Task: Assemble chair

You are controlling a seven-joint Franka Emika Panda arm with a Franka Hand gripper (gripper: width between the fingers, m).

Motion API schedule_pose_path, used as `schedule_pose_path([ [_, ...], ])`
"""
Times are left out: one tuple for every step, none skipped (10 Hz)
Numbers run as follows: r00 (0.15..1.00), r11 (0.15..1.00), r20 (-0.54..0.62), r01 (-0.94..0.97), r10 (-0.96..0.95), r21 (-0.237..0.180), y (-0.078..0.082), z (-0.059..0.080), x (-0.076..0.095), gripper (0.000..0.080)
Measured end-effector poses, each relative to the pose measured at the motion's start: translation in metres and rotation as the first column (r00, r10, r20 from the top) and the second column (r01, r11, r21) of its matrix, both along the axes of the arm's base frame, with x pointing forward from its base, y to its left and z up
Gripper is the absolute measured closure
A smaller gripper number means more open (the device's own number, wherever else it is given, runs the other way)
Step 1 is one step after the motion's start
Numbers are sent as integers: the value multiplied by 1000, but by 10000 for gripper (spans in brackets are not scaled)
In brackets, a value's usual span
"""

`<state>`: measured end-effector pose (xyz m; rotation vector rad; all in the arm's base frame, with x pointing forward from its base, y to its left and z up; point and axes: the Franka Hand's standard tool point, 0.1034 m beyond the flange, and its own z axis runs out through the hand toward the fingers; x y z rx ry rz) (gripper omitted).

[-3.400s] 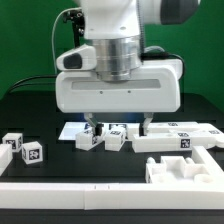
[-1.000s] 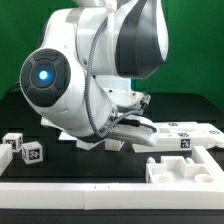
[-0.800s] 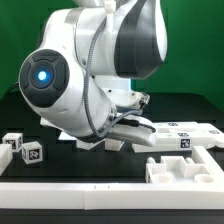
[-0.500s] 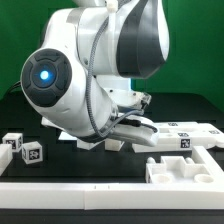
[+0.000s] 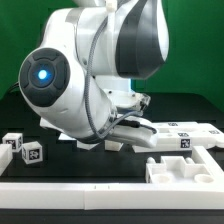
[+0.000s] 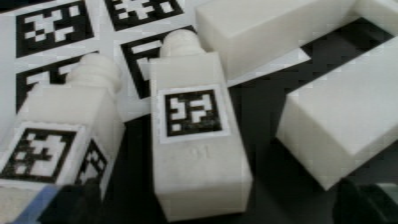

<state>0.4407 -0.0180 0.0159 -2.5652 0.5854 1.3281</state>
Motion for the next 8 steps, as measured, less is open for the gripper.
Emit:
schedule_pose_path([
  [1000,1000,-3,4,-4,2,-2,-2,-3,150],
  [1000,1000,-9,6,-6,2,-3,-4,-7,150],
  [1000,1000,-13,5,-5,3,-1,-6,-11,150],
  [1000,1000,-24,6,-6,2,1,-8,-16,150],
  [999,1000,-40,11,-11,0,1,-10,-22,150],
  [999,1000,-46,13,-13,0,1,-11,-23,150],
  [999,1000,-45,12,-12,0,1,-11,-23,178],
  [999,1000,-45,12,-12,0,1,-11,-23,178],
])
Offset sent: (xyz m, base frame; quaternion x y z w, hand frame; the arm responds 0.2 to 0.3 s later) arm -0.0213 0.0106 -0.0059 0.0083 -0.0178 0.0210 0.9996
